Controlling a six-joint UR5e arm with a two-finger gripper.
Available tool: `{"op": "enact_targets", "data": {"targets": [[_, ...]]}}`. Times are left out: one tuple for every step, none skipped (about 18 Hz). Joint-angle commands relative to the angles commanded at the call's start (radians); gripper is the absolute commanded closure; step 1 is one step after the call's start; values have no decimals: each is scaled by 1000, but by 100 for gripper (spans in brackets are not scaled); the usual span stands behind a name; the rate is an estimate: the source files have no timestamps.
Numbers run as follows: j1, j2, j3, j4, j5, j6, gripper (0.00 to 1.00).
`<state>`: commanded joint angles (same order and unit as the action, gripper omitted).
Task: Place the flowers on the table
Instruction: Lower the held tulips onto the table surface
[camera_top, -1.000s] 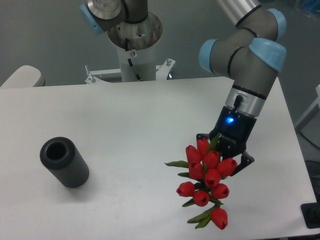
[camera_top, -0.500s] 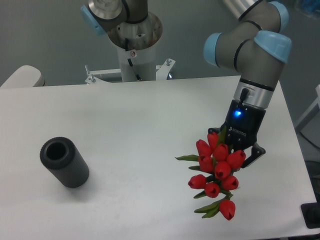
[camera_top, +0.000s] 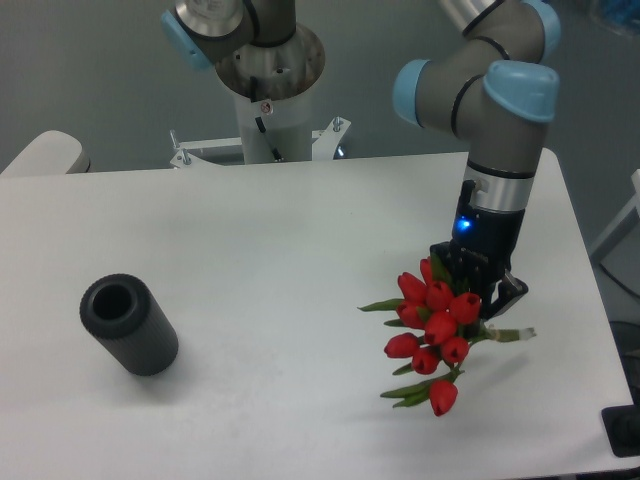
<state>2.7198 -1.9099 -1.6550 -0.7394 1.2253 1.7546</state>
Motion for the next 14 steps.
{"op": "enact_targets", "data": {"targets": [[0,5,-17,2,44,29,67],[-6,11,-29,2,95,55,67],[-21,23,-44,2,146,74,67],[-41,31,-66,2,196,80,67],[-60,40,-87,2,248,82,67],[-75,55,-118,2,299,82,67],[-93,67,-152,5,340,80,67],[-109,81,-175,6,370,80,67],[-123,95,-193,5,384,79,67],[-133,109,-219,6,387,74,67],[-137,124,-239,5,388,68,67],[-137,136,-262,5,390,68,67],[-138,144,-290,5,399,68,67],[-144,147,-311,5,414,69,67]]}}
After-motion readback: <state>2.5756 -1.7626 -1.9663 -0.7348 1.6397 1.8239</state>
